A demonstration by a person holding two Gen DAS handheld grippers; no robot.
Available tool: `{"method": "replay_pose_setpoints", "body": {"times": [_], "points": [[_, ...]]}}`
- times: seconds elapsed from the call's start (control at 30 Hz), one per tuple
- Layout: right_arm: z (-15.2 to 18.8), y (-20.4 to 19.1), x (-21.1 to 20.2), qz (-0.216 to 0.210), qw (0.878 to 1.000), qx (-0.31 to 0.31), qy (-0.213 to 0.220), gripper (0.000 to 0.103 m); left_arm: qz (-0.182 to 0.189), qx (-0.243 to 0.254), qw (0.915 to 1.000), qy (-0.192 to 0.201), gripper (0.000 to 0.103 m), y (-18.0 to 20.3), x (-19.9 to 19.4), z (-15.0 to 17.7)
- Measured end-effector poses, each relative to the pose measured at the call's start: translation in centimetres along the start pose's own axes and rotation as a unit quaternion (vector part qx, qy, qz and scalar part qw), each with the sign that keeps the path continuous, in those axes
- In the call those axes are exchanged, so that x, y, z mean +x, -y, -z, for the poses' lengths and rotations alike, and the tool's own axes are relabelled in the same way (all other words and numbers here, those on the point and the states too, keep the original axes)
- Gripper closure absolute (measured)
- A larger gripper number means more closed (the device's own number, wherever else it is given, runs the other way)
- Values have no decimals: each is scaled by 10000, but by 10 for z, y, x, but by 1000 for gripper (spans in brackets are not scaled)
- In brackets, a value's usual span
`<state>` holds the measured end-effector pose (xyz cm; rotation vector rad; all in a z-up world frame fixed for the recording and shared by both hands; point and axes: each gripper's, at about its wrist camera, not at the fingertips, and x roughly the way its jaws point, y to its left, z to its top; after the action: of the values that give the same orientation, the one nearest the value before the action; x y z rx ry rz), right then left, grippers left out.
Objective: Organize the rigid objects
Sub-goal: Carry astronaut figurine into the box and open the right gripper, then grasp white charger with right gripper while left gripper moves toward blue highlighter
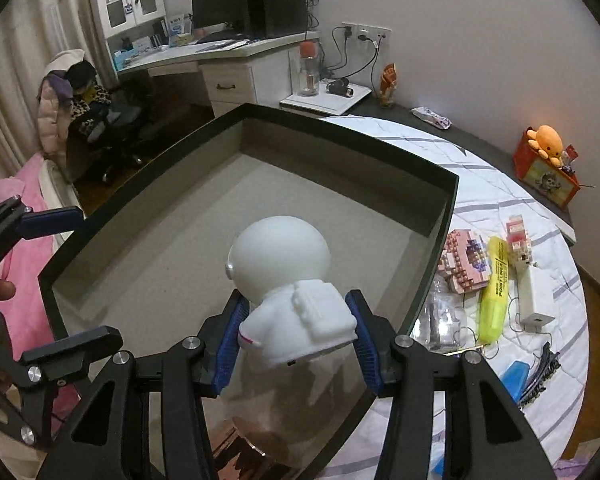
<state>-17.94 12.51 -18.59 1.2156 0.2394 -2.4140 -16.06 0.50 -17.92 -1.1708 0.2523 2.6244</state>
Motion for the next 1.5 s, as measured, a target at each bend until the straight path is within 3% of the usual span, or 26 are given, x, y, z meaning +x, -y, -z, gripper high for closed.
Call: {"method": "replay_pose_setpoints", "body": {"times": [0.07, 0.13, 0.2, 0.47, 0.63, 1.03, 1.5], "points": [[2, 0, -11, -64, 9999, 64, 145, 47, 12, 27, 10000, 15, 0, 5, -1, -1], [3, 6, -25, -124, 9992, 156, 333, 35, -3, 69, 10000, 22, 0, 9, -2, -3], [5, 14, -41, -5, 9985, 207, 511, 31, -11, 115, 9999, 40, 0, 14, -3, -6], [36, 87, -80, 558, 9912, 938, 745, 30, 9, 331, 9992, 205, 0, 47, -7, -26], [62, 127, -89, 647, 9862, 1315, 766, 30, 51, 566, 9982, 203, 0, 78, 1, -44], [79, 172, -77, 528, 9839, 1554, 703, 30, 18, 1064, 9943, 43, 0, 147, 32, -74], [60, 212, -35, 365, 9864, 1514, 533, 30, -65, 653, 9970, -402, 0, 163, 81, -98]]}}
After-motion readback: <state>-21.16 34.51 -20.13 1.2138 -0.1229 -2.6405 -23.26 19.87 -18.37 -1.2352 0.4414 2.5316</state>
